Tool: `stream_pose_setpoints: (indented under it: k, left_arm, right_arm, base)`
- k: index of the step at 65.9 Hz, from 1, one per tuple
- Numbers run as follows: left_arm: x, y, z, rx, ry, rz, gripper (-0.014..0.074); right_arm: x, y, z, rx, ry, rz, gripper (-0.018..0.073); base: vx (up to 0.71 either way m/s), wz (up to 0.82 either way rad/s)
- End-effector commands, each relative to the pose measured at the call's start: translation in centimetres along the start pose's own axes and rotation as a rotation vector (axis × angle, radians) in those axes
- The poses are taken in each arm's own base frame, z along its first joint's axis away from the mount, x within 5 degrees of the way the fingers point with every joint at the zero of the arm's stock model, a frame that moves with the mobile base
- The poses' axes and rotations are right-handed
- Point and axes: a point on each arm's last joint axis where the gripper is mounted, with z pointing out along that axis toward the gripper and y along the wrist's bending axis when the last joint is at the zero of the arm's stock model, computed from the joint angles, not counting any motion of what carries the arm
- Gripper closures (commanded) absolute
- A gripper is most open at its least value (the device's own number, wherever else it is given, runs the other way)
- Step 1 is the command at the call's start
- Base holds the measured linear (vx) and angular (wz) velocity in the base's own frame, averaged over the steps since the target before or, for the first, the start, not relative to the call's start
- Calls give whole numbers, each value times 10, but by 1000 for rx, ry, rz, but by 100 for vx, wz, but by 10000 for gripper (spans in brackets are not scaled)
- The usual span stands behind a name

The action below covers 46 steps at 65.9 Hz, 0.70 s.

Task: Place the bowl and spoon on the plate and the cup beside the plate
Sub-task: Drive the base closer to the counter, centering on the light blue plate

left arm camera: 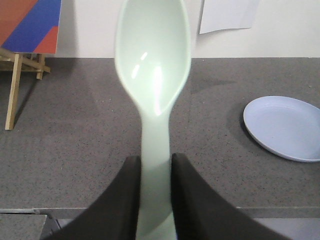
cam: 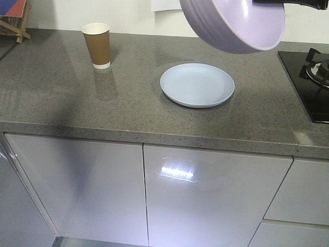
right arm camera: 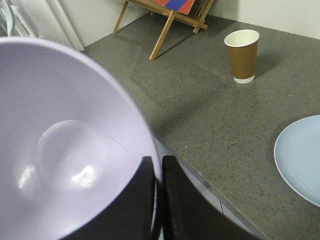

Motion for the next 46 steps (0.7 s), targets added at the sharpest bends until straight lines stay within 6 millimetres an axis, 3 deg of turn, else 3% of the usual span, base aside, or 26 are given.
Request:
stream_pose_setpoints:
  k: [1, 46]
  left_arm:
    - [-12, -2, -8, 15, -95, -6, 602]
    - [-12, -2, -8, 15, -95, -6, 602]
  right_arm:
    - [-13, 17, -14, -12, -103, -30, 561]
    - [-13, 17, -14, -12, -103, -30, 561]
  base:
    - [5, 0]
    - [5, -2]
